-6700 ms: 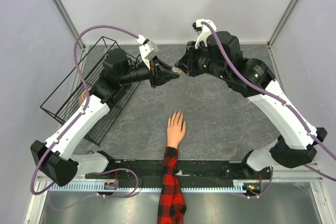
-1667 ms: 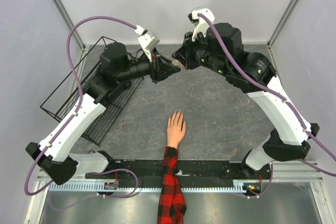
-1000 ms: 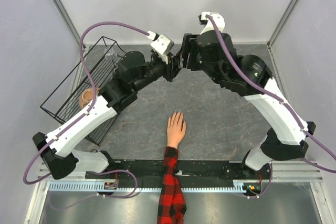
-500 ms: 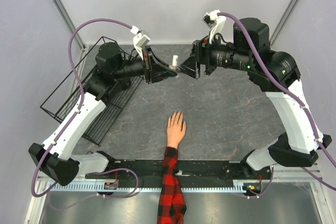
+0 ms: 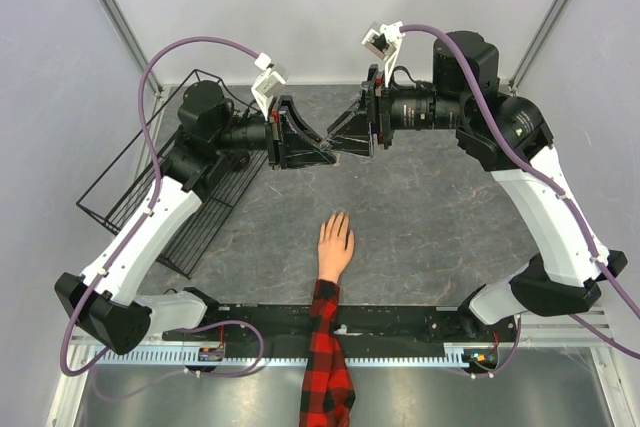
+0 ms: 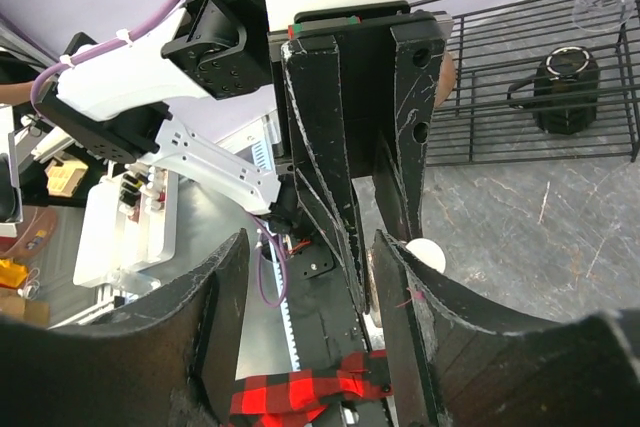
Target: Paint the nails
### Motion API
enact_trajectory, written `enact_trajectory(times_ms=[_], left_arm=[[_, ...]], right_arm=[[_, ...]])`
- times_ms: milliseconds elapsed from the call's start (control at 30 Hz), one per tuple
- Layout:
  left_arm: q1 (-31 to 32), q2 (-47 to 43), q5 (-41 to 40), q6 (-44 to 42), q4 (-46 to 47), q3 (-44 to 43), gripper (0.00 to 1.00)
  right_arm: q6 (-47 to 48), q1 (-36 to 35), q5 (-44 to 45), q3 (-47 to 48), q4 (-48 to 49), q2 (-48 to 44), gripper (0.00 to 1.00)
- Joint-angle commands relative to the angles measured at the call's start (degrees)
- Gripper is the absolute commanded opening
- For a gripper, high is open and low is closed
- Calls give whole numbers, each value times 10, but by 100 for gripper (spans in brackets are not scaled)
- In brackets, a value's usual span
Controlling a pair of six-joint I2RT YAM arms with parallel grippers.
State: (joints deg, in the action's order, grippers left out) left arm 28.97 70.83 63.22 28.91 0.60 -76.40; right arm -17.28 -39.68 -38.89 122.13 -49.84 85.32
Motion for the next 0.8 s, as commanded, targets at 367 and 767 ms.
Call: enact_trajectory(times_ms=[367,767], left_arm=[[-13,-14,-9,-29,-17,-22,2],[-15,-16,48,-1,16,-19,2]], right_arm=[[-24,3,137,-15,-28,-46,85],[-5,6,39,-8,-15,-4,62]])
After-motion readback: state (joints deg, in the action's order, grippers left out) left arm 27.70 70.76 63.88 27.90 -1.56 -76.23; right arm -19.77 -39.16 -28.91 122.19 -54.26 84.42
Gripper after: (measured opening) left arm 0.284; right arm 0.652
